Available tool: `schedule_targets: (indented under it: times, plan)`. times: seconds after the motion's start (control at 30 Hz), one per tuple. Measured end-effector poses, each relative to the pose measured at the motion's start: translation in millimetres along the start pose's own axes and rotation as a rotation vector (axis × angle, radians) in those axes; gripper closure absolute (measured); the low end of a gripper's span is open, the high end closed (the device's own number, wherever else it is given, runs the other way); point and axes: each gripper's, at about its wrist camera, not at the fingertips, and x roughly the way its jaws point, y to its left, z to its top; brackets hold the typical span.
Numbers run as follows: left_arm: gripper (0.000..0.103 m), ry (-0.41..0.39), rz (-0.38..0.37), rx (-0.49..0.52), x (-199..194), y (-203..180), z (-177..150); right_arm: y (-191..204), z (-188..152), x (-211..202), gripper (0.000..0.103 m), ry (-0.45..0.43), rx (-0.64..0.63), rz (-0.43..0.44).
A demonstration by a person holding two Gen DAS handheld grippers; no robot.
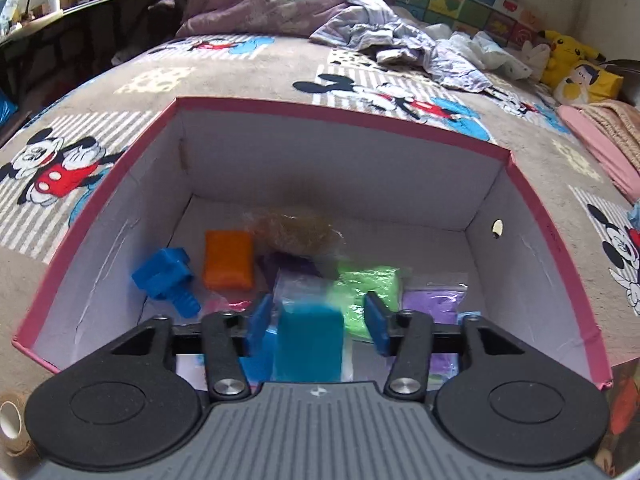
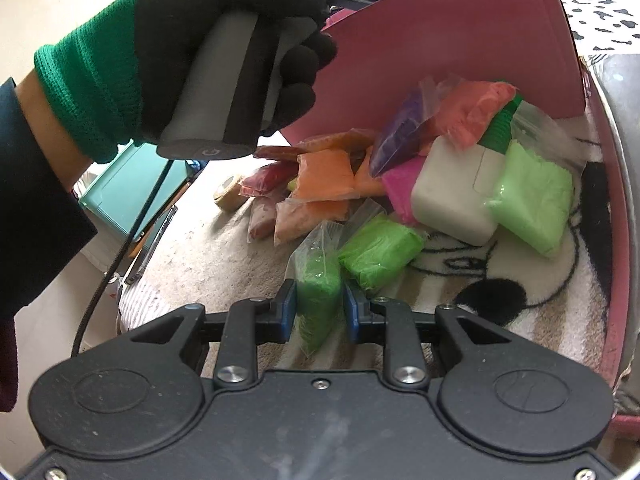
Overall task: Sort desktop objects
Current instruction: 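Carry the blue bag into the pink box and open the left gripper, then lift the green dough bag with the right gripper toward the pink box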
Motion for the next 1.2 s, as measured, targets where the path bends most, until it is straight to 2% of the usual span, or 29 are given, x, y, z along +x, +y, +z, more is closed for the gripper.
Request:
schedule_targets:
  times: [0.2,0.37,0.53,0.63,0.73,0.93,1.07,1.2]
  plan:
    - [0.045,-0.057,-0.010,-0.011,-25,3,-4,0,-1,1,0.081,-0.007,0.000,0.000]
    - [0.045,-0.159,-0.015,0.038,-65,2,-17,0,-1,0,0.081,-0.018,-0.011,-0.002]
    - [0.044,-0.252,-0.030,0.050,-113,7,-43,0,-2,-3,0.081,-0.032,-0.010,0.001]
    - [0.044,-0.285,-0.024,0.017,-137,14,-68,-7,-3,-6,0.081,-0.044,0.054,0.034]
    - [0.044,-0.286,-0.003,-0.043,-150,26,-101,-13,-3,-12,0.081,-0.064,0.107,0.049]
    - [0.040,-0.217,0.101,-0.116,-148,47,-174,-18,-8,-29,0.081,-0.104,0.137,0.045]
    - [0.040,-0.152,0.135,-0.072,-142,51,-210,-20,-12,-49,0.081,-0.144,0.156,0.052]
    - [0.040,-0.169,0.152,0.018,-140,42,-223,-17,-14,-66,0.081,-0.176,0.123,-0.007]
